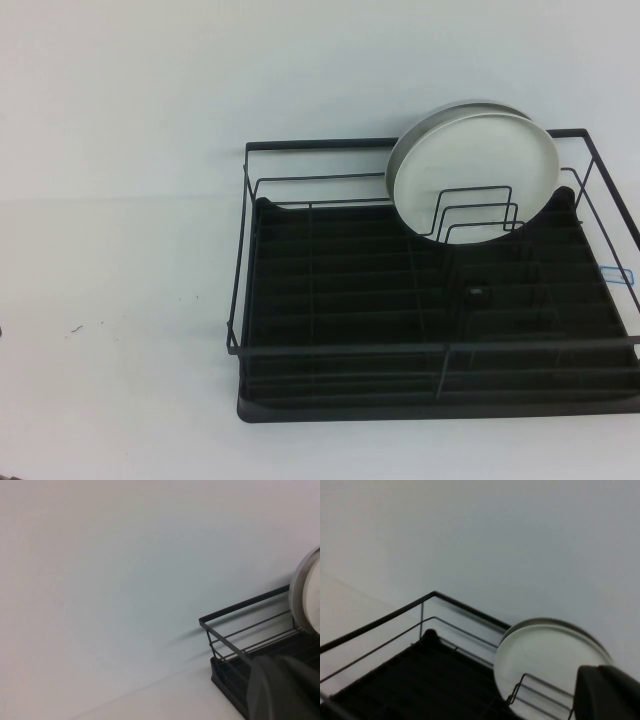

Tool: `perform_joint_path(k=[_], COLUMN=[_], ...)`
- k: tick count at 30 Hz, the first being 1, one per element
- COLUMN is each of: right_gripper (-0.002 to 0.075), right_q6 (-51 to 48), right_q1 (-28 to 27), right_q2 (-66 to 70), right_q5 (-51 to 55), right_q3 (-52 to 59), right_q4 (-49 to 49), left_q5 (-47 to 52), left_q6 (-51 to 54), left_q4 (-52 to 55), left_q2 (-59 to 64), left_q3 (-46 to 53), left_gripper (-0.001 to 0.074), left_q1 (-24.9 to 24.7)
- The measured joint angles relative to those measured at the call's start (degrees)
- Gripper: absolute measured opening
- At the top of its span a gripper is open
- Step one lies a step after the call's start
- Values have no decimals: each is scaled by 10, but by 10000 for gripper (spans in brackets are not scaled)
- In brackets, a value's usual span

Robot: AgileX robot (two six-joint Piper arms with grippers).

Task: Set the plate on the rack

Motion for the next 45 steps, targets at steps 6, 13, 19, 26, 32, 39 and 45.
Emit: perform_joint_path(k=[6, 13, 19, 26, 32, 39, 45], right_gripper=[18, 18, 18, 18, 18, 18, 18], right_q6=[-6, -6, -6, -6, -6, -6, -6], right_q1=[0, 0, 0, 0, 0, 0, 0], right_q2=[-153, -275, -287, -287, -287, -287, -287], right_q5=[30, 62, 83, 114, 110, 105, 108], right_q3=[127, 205, 232, 244, 246, 246, 246], right_q4=[0, 0, 0, -2, -2, -2, -2], left_q5=[0, 0, -1, -1, -1, -1, -1], left_q6=[7, 19, 21, 23, 23, 23, 23], left_q4=[0, 0, -7, -8, -8, -9, -9], left_q2=[0, 0, 0, 0, 0, -11, -100], left_q3=[0, 2, 10, 10, 10, 10, 10], left_gripper=[0, 0, 0, 0, 0, 0, 0], left_q1=[0, 0, 0, 0, 0, 0, 0])
